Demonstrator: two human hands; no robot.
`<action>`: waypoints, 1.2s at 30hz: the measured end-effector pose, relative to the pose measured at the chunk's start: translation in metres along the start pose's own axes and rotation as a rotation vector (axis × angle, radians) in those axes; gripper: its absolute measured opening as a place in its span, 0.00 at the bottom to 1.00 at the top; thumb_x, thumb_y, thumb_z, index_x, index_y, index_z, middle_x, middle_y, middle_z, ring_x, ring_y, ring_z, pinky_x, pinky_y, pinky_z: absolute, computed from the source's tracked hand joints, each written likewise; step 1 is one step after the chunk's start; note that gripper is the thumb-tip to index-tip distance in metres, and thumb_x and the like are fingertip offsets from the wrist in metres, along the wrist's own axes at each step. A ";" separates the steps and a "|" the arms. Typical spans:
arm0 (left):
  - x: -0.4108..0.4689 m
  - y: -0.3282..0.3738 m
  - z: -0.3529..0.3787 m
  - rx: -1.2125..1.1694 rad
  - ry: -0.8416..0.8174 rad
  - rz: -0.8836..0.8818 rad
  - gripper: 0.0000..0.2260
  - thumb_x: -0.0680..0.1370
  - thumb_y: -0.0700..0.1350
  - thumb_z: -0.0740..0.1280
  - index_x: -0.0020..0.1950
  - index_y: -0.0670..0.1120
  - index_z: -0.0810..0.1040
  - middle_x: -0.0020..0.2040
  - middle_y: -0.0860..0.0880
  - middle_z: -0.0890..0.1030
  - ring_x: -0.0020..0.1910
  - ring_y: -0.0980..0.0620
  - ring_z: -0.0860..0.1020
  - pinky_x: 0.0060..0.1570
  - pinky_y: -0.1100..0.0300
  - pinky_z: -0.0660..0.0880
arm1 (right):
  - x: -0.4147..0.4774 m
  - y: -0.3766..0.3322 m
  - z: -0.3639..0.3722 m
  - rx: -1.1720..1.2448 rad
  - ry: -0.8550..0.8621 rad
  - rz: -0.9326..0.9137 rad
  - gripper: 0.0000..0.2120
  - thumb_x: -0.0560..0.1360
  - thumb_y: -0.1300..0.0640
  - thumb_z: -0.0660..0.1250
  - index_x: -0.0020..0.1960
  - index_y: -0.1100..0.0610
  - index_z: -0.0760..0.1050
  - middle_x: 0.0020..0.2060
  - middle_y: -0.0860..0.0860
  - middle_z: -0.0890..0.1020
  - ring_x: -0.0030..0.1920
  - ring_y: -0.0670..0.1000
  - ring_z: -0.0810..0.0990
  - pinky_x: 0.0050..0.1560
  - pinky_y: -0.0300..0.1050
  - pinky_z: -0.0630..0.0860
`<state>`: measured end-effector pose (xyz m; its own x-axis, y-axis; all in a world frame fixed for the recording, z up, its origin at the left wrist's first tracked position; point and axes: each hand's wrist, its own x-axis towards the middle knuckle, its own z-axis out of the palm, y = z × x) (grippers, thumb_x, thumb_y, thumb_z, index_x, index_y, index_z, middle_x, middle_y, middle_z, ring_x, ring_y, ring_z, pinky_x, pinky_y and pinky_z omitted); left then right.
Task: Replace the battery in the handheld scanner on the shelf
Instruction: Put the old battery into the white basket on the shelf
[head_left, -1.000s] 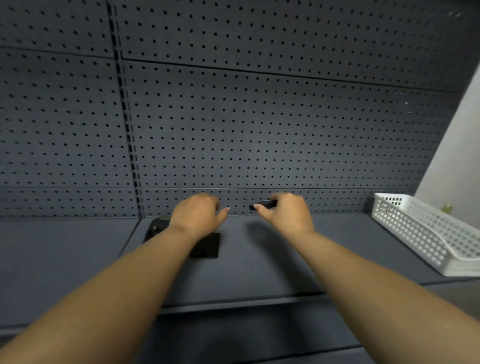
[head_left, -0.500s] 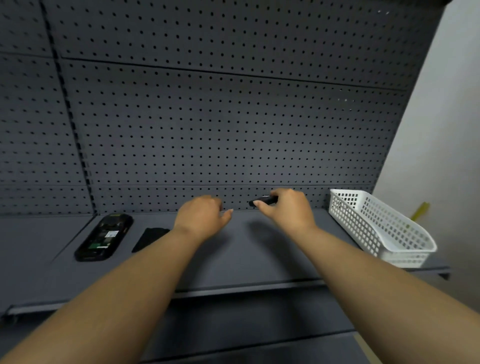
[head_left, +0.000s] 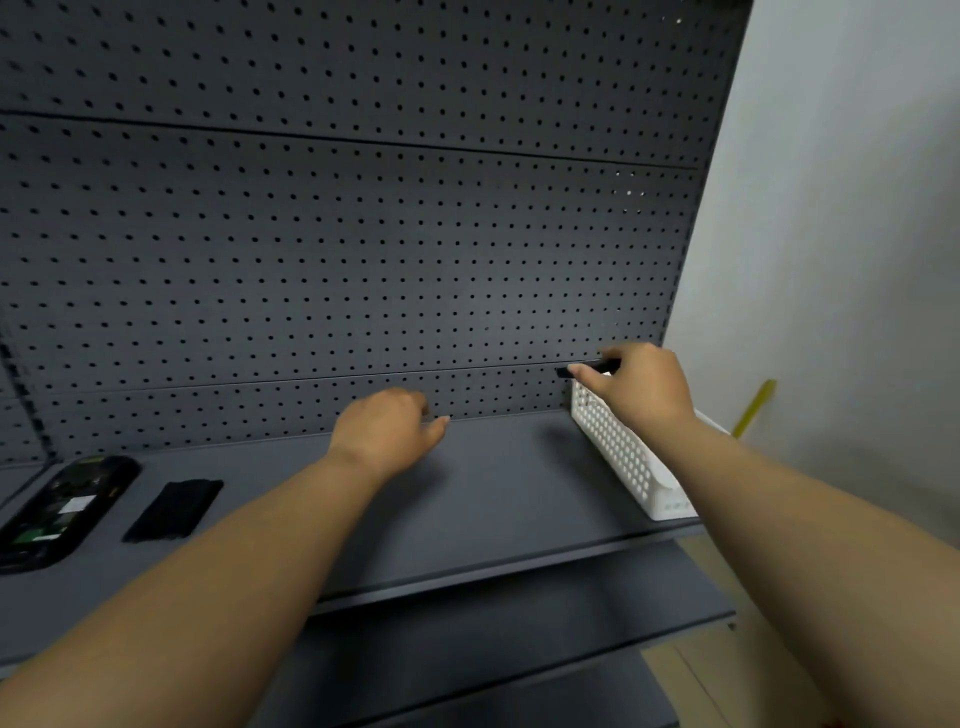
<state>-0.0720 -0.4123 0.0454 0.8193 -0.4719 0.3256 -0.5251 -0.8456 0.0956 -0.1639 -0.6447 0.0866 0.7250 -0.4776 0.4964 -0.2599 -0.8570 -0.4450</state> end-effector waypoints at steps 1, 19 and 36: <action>0.003 0.010 0.003 -0.004 0.006 -0.008 0.20 0.78 0.58 0.57 0.55 0.44 0.78 0.55 0.44 0.81 0.52 0.44 0.79 0.49 0.51 0.78 | 0.004 0.014 -0.005 0.002 0.000 0.009 0.22 0.71 0.42 0.67 0.43 0.63 0.82 0.39 0.58 0.85 0.44 0.57 0.82 0.38 0.43 0.71; 0.017 0.115 0.046 0.040 -0.068 -0.185 0.21 0.78 0.56 0.57 0.65 0.46 0.73 0.61 0.45 0.79 0.58 0.45 0.78 0.55 0.52 0.76 | 0.032 0.125 0.032 -0.036 -0.400 0.130 0.17 0.71 0.49 0.70 0.50 0.63 0.79 0.49 0.57 0.84 0.46 0.56 0.81 0.39 0.43 0.70; 0.006 0.098 0.029 0.077 -0.070 -0.224 0.21 0.78 0.56 0.58 0.65 0.47 0.73 0.62 0.46 0.80 0.59 0.45 0.78 0.55 0.53 0.76 | 0.047 0.101 0.003 -0.289 -0.533 -0.010 0.12 0.75 0.50 0.66 0.50 0.60 0.74 0.53 0.57 0.81 0.48 0.56 0.77 0.45 0.46 0.72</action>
<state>-0.1114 -0.5052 0.0297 0.9286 -0.2845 0.2383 -0.3118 -0.9463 0.0851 -0.1542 -0.7529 0.0628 0.9285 -0.3704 0.0249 -0.3599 -0.9146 -0.1843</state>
